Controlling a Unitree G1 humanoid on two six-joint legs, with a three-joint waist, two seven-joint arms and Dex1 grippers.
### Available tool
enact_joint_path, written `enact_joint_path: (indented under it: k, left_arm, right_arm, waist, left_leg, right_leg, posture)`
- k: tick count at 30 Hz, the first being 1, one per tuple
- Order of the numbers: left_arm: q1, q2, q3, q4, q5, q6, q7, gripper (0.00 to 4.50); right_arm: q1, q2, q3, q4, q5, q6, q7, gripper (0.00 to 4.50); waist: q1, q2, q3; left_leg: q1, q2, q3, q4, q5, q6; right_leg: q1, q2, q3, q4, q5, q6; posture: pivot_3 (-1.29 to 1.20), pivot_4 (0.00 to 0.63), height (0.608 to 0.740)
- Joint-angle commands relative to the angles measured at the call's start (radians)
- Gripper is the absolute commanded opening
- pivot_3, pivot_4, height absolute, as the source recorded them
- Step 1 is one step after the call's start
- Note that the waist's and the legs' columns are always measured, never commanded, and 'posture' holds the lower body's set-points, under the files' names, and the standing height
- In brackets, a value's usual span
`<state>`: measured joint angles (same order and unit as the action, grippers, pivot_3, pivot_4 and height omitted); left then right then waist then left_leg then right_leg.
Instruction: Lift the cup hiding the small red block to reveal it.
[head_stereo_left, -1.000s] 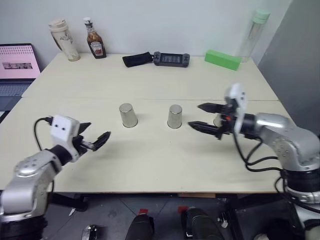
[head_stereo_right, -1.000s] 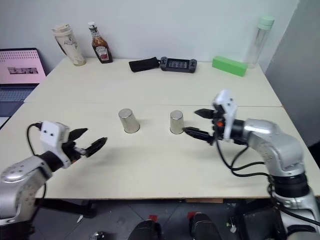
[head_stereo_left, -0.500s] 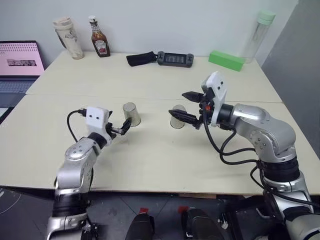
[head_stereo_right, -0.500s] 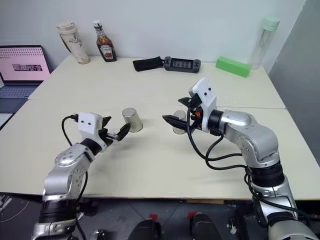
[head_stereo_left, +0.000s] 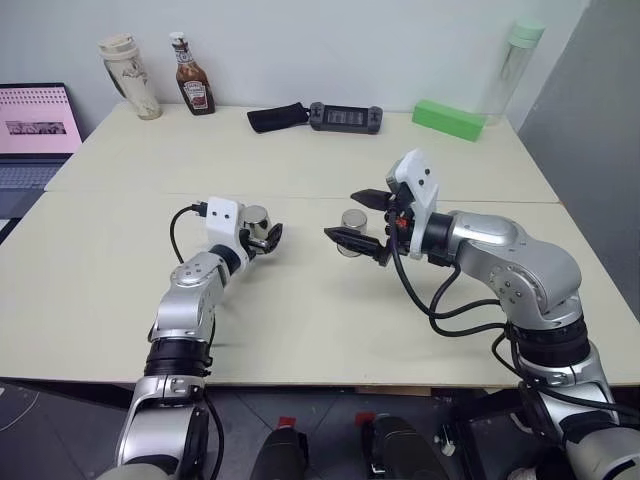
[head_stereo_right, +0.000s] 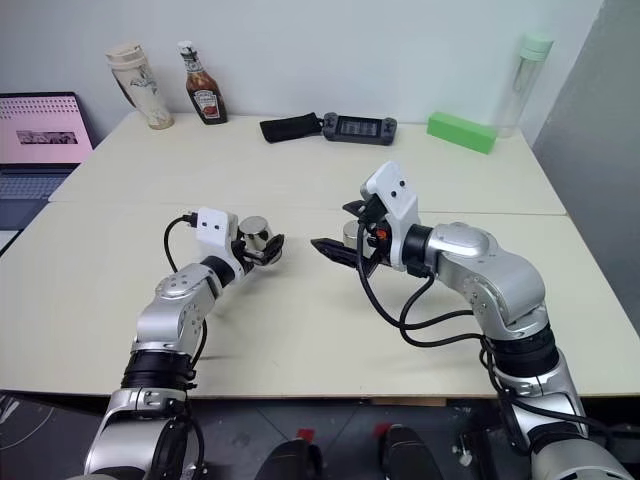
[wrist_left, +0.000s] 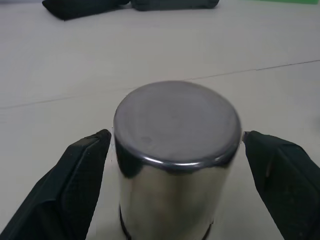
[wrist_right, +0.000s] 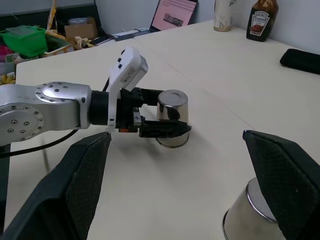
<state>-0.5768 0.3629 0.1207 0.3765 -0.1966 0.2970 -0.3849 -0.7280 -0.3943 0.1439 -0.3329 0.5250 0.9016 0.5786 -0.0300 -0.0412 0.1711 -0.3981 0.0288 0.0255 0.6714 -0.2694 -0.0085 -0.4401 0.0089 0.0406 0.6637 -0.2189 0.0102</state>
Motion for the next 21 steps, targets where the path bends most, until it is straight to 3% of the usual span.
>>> enact_joint_path:
  k: [1, 5, 12, 16, 21]
  left_arm:
    - [-0.041, -0.005, -0.009, 0.008, 0.011, -0.039, -0.013, 4.49]
    - [-0.032, -0.009, -0.011, -0.007, 0.010, -0.058, -0.024, 4.04]
    - [-0.011, -0.005, -0.005, -0.034, 0.012, -0.045, -0.017, 2.66]
    - [-0.006, 0.007, 0.005, -0.058, 0.005, -0.047, -0.023, 2.65]
    - [0.008, 0.075, 0.088, -0.270, -0.074, 0.029, -0.036, 2.65]
  right_arm:
    - [-0.014, 0.003, -0.007, -0.035, -0.002, -0.007, -0.005, 4.50]
    - [-0.016, 0.008, -0.006, -0.032, -0.005, 0.001, -0.013, 4.50]
    - [-0.018, 0.023, 0.014, 0.000, -0.042, 0.005, -0.044, 4.50]
    - [-0.020, 0.024, 0.019, 0.006, -0.047, 0.000, -0.037, 4.50]
    - [-0.020, 0.021, 0.023, 0.008, -0.045, 0.002, -0.030, 4.50]
  waist:
    - [0.000, 0.000, 0.000]
    - [0.000, 0.000, 0.000]
    - [0.000, 0.000, 0.000]
    - [0.000, 0.000, 0.000]
    - [-0.002, 0.000, 0.000]
  left_leg:
    - [0.000, 0.000, 0.000, 0.000, 0.000, 0.000]
    - [0.000, 0.000, 0.001, 0.000, 0.000, 0.000]
    - [0.000, 0.000, 0.000, 0.000, 0.000, 0.000]
    - [0.000, 0.000, 0.001, 0.000, 0.000, 0.000]
    - [-0.001, 0.001, 0.000, 0.000, 0.000, 0.000]
  right_leg:
    - [0.000, 0.000, 0.000, 0.000, 0.000, 0.000]
    - [0.000, 0.000, 0.000, 0.000, 0.000, 0.000]
    - [0.000, 0.000, 0.000, 0.000, 0.000, 0.000]
    - [0.000, 0.000, 0.000, 0.000, 0.000, 0.000]
    - [-0.001, -0.002, 0.001, 0.000, 0.000, 0.000]
  posture:
    - [0.00, 0.150, 0.740]
    - [0.00, 0.150, 0.740]
    - [0.00, 0.150, 0.740]
    - [0.00, 0.150, 0.740]
    - [0.00, 0.150, 0.740]
